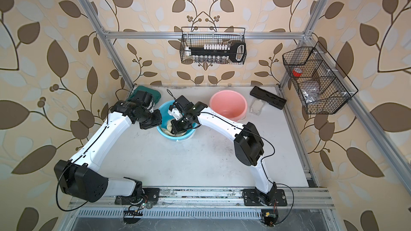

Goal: Wipe the inside of the bucket with a cloth
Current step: Wipe the dirt from the inside of the bucket.

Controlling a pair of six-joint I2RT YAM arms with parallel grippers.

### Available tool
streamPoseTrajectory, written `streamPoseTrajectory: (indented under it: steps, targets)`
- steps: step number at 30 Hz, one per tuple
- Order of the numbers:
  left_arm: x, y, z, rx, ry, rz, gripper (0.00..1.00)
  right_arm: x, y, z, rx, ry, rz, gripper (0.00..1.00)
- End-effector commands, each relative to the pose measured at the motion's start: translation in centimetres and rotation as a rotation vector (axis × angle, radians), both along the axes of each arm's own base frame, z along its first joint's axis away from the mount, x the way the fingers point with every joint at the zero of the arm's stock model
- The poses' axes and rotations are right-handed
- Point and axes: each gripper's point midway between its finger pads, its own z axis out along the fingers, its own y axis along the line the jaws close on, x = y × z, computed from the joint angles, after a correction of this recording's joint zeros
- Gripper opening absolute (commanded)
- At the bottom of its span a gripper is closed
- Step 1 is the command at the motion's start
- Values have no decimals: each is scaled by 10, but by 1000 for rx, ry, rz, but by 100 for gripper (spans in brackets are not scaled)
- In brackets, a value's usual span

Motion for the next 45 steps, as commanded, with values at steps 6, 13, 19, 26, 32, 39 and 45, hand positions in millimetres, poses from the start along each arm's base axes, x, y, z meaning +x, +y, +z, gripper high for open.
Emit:
streamPoseTrajectory:
  steps: [6,13,19,26,32,39,45]
  targets:
    - [23,-17,32,-126,-118,1,0,42,-44,-33,-358,-162,-91,0]
    - [20,-33,24,-205,-37,-27,0,68,-90,-57,-643,-312,-124,0]
    - [14,-48,17,-286,33,-58,0,95,-107,-62,-779,-433,-162,0]
    - [3,-56,-7,-321,125,-82,0,124,-119,-86,-847,-420,-255,0]
    - [-1,-59,-14,-336,150,-92,0,107,-108,-135,-833,-268,-194,0]
    - [1,-57,-21,-320,153,-85,0,63,-40,-144,-453,-46,-33,0]
    - [3,-52,-25,-293,149,-76,0,18,7,-104,-96,143,133,0]
